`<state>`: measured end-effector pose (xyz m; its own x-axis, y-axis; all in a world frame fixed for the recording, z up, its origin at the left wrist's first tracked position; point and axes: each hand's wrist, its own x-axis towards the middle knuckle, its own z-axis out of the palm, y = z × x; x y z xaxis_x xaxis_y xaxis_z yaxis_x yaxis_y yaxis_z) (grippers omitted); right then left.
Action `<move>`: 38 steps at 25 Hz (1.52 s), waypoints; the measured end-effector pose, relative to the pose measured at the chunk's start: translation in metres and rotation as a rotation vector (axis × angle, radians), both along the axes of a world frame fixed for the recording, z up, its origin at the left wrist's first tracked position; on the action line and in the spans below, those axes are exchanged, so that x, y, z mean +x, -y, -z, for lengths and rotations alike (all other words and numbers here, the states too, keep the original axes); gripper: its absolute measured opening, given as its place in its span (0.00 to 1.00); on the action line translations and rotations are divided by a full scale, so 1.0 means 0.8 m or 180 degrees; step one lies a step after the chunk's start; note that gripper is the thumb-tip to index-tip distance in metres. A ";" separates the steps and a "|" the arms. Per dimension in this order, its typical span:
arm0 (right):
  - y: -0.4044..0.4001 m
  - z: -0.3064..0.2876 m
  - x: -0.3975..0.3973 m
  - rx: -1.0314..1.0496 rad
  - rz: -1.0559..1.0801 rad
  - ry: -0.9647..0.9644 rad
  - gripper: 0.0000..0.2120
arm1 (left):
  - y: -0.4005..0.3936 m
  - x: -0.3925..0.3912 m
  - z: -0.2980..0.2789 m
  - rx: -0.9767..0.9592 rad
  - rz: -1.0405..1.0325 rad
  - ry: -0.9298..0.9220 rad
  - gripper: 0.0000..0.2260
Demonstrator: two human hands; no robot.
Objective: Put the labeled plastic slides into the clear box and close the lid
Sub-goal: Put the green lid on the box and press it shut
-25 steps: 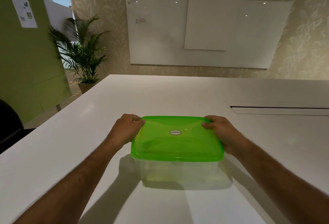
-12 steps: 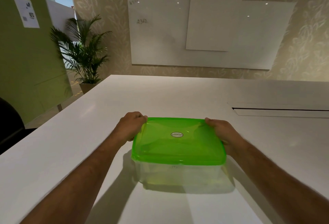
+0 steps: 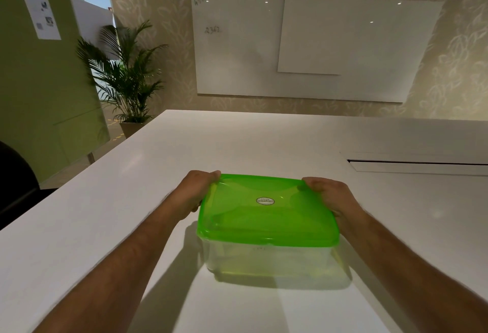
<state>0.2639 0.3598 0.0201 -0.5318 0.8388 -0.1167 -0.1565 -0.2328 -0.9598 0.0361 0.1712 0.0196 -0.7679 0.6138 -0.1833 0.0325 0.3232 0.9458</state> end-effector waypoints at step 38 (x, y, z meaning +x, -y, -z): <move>0.001 -0.004 0.001 0.0494 0.0068 0.0215 0.07 | -0.063 -0.018 -0.031 -0.1309 0.0584 -0.0682 0.28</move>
<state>0.2645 0.3587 0.0232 -0.5089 0.8606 -0.0198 -0.0937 -0.0783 -0.9925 0.0216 0.2219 0.0441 -0.7008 0.6524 -0.2884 0.3036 0.6387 0.7070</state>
